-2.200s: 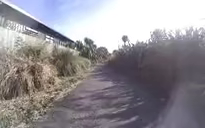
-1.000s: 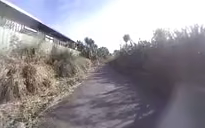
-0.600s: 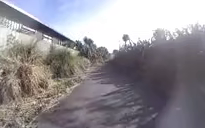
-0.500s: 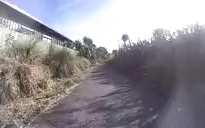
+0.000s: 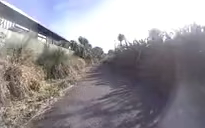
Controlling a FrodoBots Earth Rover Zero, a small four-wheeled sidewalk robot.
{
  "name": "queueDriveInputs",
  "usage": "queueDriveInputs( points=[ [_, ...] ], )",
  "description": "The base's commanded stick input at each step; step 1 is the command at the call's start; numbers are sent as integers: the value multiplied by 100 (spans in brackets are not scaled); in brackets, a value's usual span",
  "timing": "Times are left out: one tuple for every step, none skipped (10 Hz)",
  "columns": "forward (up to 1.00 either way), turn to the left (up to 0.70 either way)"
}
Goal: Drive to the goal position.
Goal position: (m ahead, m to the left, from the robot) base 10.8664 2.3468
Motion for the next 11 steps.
queueDriveInputs(
  points=[
    [28, -69],
    [28, -69],
    [28, -52],
    [28, -28],
    [28, -4],
    [28, 0],
    [28, 0],
    [28, 0],
    [29, 0],
    [30, 0],
    [30, 0]
  ],
)
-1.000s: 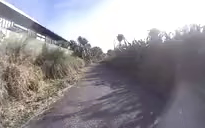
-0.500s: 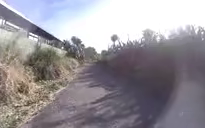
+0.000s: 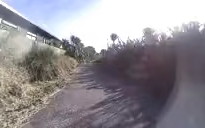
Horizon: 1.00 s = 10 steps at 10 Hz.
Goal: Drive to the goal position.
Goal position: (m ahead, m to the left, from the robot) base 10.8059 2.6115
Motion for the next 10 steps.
queueDriveInputs(
  points=[
    [31, 0],
    [32, 0],
    [34, 0],
    [36, 0],
    [36, 0],
    [36, 0],
    [36, 86],
    [36, 74],
    [36, 62],
    [36, 0]
  ],
)
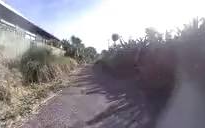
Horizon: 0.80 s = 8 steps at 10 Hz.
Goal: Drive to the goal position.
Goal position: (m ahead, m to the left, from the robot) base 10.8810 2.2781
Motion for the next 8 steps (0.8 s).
queueDriveInputs(
  points=[
    [36, 0],
    [36, 0],
    [36, 0],
    [36, 0],
    [36, 0],
    [36, 0],
    [36, 0],
    [36, 0]
  ],
)
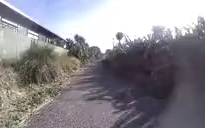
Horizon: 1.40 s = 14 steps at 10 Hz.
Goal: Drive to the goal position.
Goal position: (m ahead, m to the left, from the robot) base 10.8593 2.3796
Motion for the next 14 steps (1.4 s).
queueDriveInputs(
  points=[
    [36, 0],
    [36, 0],
    [36, 0],
    [36, 0],
    [36, 0],
    [36, 0],
    [36, 0],
    [36, 0],
    [36, 0],
    [36, 0],
    [36, 0],
    [36, 0],
    [36, 0],
    [36, 0]
  ],
)
